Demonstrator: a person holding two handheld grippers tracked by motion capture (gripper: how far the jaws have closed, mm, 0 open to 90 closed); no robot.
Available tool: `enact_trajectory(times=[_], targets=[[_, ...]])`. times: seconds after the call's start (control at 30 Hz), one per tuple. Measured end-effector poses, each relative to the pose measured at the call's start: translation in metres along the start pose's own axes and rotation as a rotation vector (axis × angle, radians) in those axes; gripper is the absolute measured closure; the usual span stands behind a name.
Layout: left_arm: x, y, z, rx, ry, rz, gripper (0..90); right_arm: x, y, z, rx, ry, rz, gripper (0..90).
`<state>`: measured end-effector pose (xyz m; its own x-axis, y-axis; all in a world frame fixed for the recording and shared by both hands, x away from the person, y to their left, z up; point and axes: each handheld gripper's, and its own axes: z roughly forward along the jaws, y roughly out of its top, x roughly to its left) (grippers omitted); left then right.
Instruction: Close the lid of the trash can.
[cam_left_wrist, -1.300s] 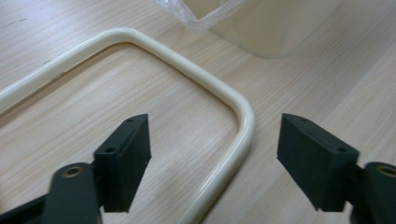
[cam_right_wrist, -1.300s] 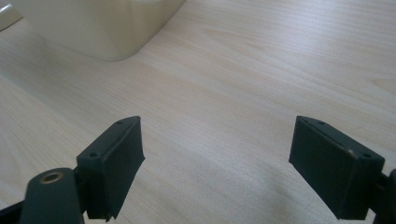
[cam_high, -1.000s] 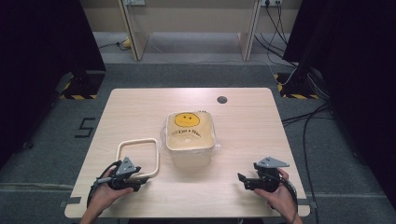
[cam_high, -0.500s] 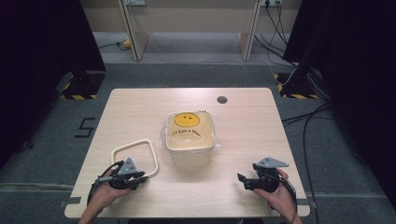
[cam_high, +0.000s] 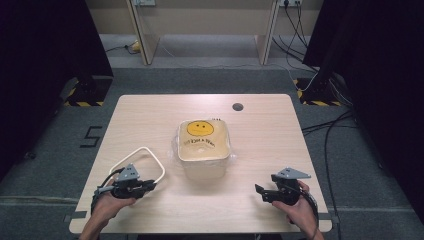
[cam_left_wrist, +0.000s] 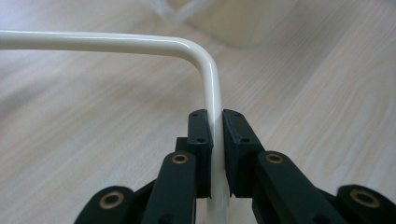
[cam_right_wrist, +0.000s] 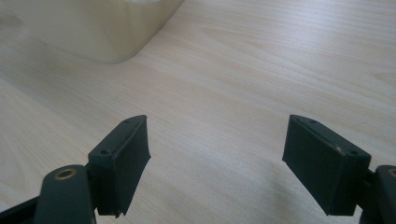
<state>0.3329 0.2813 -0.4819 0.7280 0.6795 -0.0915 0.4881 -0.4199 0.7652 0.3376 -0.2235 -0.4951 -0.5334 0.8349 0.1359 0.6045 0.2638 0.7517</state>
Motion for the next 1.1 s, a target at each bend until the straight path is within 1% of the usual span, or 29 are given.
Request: enact_trajectory(times=[0.1, 0.13, 0.27, 0.37, 0.4, 0.47, 0.57, 0.6, 0.67, 0.73, 0.8, 0.87, 0.93, 1.1], targets=[[-0.003, 0.008, -0.009, -0.025, 0.000, 0.026, 81.8, -0.001, 0.002, -0.002, -0.008, -0.006, 0.004, 22.5], [-0.004, 0.010, -0.012, -0.029, -0.007, 0.037, 81.8, -0.002, 0.002, -0.002, -0.012, -0.007, 0.005, 22.5], [-0.004, 0.018, -0.022, -0.064, -0.001, 0.050, 81.8, -0.004, 0.004, -0.004, -0.022, -0.013, 0.012, 22.5], [-0.004, 0.030, -0.031, -0.094, 0.001, 0.067, 81.8, -0.007, 0.008, -0.005, -0.036, -0.018, 0.013, 22.5], [-0.005, 0.036, -0.035, -0.102, -0.004, 0.078, 81.8, -0.007, 0.009, -0.006, -0.039, -0.020, 0.013, 22.5], [-0.007, 0.052, -0.041, -0.116, -0.007, 0.115, 81.8, -0.009, 0.012, -0.007, -0.046, -0.023, 0.010, 22.6], [-0.012, 0.075, -0.046, -0.130, -0.021, 0.163, 81.8, -0.011, 0.014, -0.008, -0.058, -0.031, 0.016, 22.6], [-0.013, 0.083, -0.046, -0.134, -0.031, 0.180, 81.8, -0.012, 0.015, -0.008, -0.060, -0.033, 0.016, 22.6], [-0.019, 0.099, -0.043, -0.129, -0.040, 0.224, 81.8, -0.014, 0.015, -0.008, -0.057, -0.034, 0.018, 22.6], [-0.023, 0.109, -0.040, -0.128, -0.058, 0.246, 81.8, -0.015, 0.014, -0.008, -0.059, -0.037, 0.022, 22.7], [-0.027, 0.119, -0.034, -0.127, -0.082, 0.261, 81.8, -0.016, 0.014, -0.009, -0.059, -0.038, 0.026, 22.7], [-0.030, 0.126, -0.028, -0.122, -0.094, 0.276, 81.8, -0.017, 0.014, -0.009, -0.063, -0.037, 0.025, 22.7], [-0.032, 0.131, -0.024, -0.124, -0.109, 0.280, 81.8, -0.017, 0.015, -0.010, -0.064, -0.038, 0.027, 22.6], [-0.036, 0.142, -0.015, -0.120, -0.127, 0.297, 81.8, -0.019, 0.014, -0.009, -0.066, -0.040, 0.034, 22.7]])
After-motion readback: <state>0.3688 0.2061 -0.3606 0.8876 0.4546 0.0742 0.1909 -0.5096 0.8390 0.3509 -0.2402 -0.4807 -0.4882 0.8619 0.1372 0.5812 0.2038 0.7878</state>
